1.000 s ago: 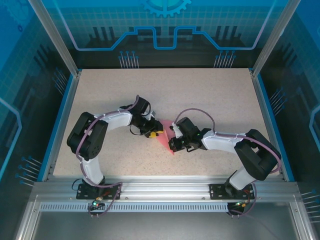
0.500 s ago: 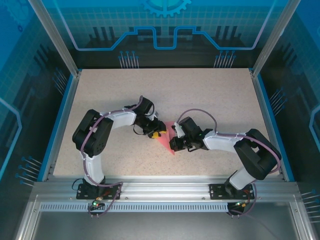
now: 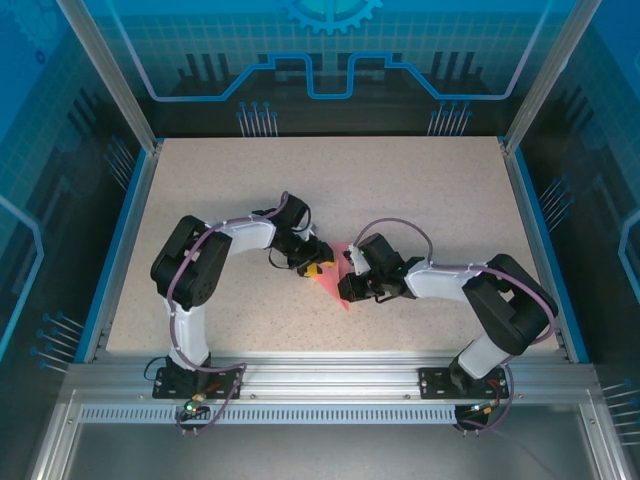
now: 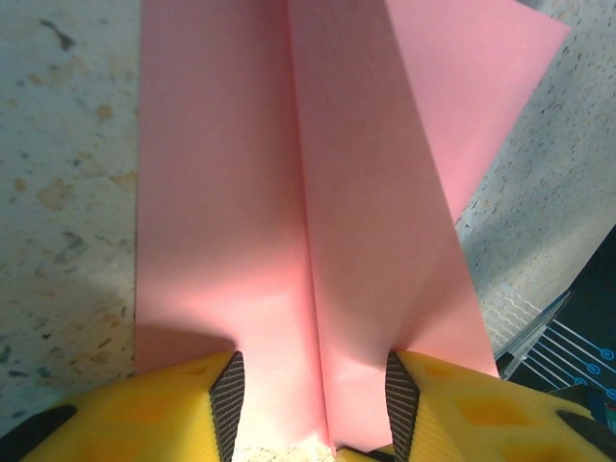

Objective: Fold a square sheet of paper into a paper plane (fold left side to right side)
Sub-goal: Fourth fold the wing at the center of the table.

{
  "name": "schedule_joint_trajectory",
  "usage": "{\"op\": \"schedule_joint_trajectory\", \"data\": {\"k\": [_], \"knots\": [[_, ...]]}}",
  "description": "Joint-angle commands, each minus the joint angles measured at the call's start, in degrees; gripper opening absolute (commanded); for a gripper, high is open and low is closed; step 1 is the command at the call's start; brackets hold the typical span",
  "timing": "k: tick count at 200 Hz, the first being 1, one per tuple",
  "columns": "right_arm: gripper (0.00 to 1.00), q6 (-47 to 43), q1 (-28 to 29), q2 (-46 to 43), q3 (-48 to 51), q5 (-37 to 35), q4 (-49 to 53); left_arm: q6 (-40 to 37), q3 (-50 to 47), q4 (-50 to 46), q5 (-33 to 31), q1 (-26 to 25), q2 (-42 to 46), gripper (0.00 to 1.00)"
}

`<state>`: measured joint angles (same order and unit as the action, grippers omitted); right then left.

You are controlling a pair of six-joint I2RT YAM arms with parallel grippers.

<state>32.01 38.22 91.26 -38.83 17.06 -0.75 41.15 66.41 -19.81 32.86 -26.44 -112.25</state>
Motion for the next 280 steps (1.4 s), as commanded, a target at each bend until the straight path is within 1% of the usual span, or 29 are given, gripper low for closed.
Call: {"op": "schedule_joint_trajectory", "data": {"k": [1,36,73,95,122,153,191,246,265,280], "knots": [[0.14,0.2,-0.8,-0.2,0.1,1.3,-0.4,1.0,0.8,-2.7,-1.5,-0.5,-1.9,0.47],[0.22,0.2,-1.2,-2.8,-0.6,1.9,0.0,0.8,1.0,-3.4,-2.0,-0.4,-2.0,0.47],[0.37,0.5,-3.6,-5.4,-0.9,4.7,-0.8,0.8,1.1,-3.8,-2.3,-0.5,-2.0,0.47],[0.40,1.3,-5.2,-5.2,-1.1,5.8,-1.8,0.7,1.1,-3.9,-2.2,-0.5,-1.9,0.46],[0.40,2.5,-5.8,-2.7,-2.6,7.3,-3.3,0.7,1.2,-3.9,-2.2,-0.5,-1.9,0.46],[0.39,3.9,-5.8,0.8,-3.8,7.7,-5.5,0.8,1.1,-3.8,-2.1,-0.5,-1.9,0.46],[0.32,5.0,-5.8,3.9,-4.6,8.1,-7.6,0.8,0.9,-3.8,-2.2,-0.5,-1.9,0.47],[0.19,3.4,-5.8,5.0,-5.5,6.5,-4.2,0.8,0.8,-3.7,-2.2,-0.5,-1.9,0.47],[0.13,2.7,-5.8,5.0,-5.7,5.5,-2.3,0.8,0.8,-3.7,-2.2,-0.5,-1.9,0.46],[0.11,2.0,-5.9,5.1,-6.1,4.5,-0.5,0.8,0.8,-3.8,-2.2,-0.5,-1.9,0.47]]}}
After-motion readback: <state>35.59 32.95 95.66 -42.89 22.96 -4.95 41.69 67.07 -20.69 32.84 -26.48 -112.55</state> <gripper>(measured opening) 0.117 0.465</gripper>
